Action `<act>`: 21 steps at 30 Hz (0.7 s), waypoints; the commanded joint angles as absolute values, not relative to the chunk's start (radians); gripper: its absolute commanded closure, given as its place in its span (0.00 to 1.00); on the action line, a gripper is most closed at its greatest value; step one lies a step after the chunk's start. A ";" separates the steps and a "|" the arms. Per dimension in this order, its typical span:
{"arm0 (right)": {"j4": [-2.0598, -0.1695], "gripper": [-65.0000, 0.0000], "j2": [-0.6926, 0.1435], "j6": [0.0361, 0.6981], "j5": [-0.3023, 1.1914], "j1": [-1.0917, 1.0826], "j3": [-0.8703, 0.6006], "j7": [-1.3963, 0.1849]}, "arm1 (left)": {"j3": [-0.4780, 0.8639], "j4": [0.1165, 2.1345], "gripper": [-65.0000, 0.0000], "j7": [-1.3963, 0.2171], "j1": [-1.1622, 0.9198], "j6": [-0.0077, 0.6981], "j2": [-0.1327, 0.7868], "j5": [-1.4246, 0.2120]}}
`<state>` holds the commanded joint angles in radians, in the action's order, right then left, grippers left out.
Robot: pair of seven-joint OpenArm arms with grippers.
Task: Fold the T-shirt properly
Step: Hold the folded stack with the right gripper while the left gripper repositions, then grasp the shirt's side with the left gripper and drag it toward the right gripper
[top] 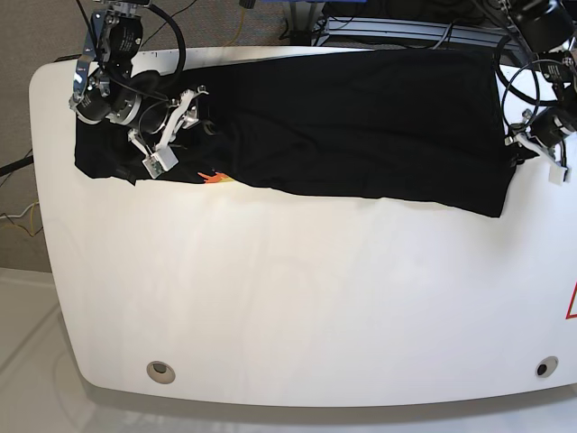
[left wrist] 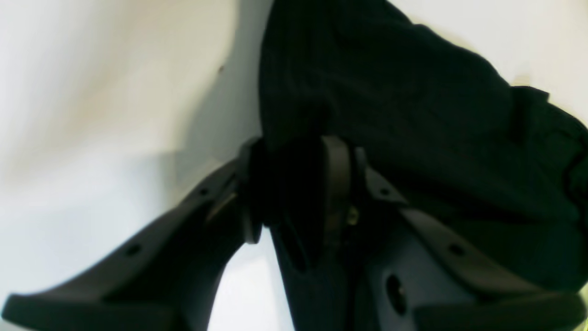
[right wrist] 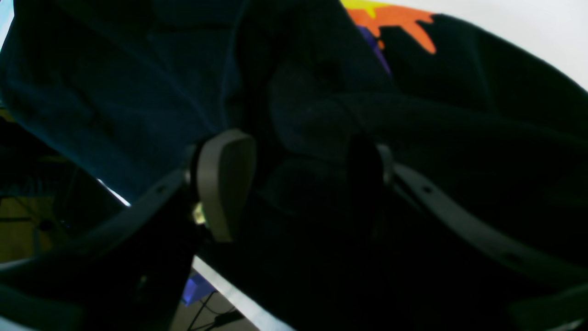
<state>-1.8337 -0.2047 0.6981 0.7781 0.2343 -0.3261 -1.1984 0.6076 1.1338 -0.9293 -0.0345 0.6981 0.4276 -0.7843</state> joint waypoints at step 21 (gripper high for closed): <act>-1.831 0.47 -0.204 0.698 0.784 0.162 -0.446 -1.233 | 0.615 1.180 1.00 -0.841 -0.092 0.698 0.427 -0.811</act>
<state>-1.8305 -0.2042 0.6981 0.7843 0.1620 -0.4460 -1.2328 0.6148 1.1798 -0.8414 -0.0922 0.6981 0.4273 -0.8114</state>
